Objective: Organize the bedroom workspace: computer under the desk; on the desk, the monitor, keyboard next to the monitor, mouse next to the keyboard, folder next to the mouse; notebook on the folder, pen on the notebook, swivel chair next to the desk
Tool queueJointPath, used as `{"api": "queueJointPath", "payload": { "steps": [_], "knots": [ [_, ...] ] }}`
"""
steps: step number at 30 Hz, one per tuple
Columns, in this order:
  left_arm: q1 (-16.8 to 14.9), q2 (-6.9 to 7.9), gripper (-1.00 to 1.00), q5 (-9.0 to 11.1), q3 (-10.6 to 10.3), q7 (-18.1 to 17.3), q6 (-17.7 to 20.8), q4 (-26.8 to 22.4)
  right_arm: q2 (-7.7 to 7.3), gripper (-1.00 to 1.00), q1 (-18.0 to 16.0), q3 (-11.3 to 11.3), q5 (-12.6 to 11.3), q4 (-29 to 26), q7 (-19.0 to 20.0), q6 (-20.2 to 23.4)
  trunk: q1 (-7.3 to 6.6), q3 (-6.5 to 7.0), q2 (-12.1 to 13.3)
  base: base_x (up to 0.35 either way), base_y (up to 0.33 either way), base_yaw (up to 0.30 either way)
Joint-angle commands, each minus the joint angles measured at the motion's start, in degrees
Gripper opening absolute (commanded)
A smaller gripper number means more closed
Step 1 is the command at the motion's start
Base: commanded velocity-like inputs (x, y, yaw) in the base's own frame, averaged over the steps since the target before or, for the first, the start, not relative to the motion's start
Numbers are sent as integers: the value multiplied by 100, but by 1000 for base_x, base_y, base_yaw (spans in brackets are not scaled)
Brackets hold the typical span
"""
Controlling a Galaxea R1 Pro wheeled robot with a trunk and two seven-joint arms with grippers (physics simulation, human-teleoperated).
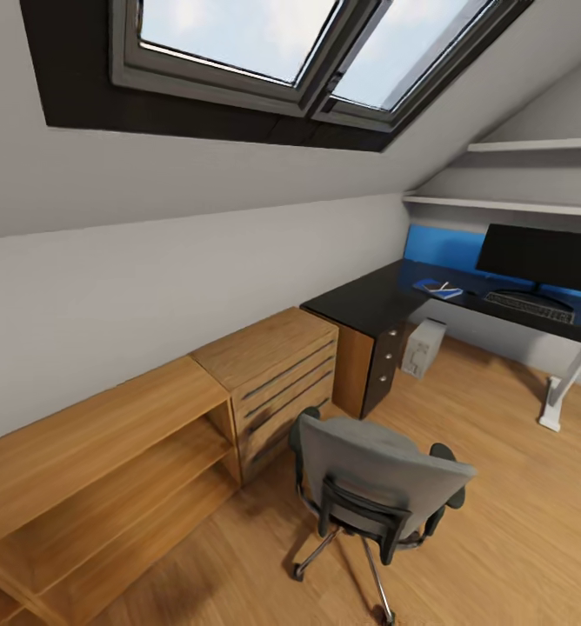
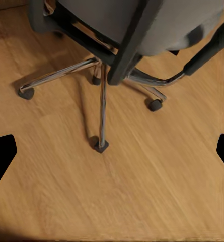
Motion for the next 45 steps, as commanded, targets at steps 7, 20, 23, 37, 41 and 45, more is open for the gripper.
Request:
{"api": "queueJointPath", "payload": {
  "steps": [7, 20, 23, 37, 41, 45],
  "knots": [
    [-3, 0, 100, 25, -49, 36, -10, 0, 0, 100, -7, -13, 61, 8, -44, -10, 3, -12, -12, 0, 0, -293],
    [-3, 1, 100, 24, -54, 36, -4, 0, 0, 100, -7, -13, 61, 9, -44, -10, 3, -12, -12, 0, 0, -293],
    [-3, 1, 100, 25, -54, 36, -4, 0, 0, 100, -7, -13, 61, 9, -43, -10, 3, -12, -12, 0, 0, -293],
    [-3, -5, 100, 22, -54, 29, -3, 0, 0, 100, -7, -13, 61, 9, -39, -10, 3, -12, -12, 0, 0, -293],
    [-3, -3, 100, 20, -55, 28, -3, 0, 0, 100, -7, -13, 61, 9, -37, -10, 3, -12, -12, 0, 0, -293],
    [-5, -1, 100, 23, -55, 28, -3, 0, 0, 100, -7, -13, 61, 9, -36, -10, 3, -12, -12, 0, 0, -293]
  ]
}}
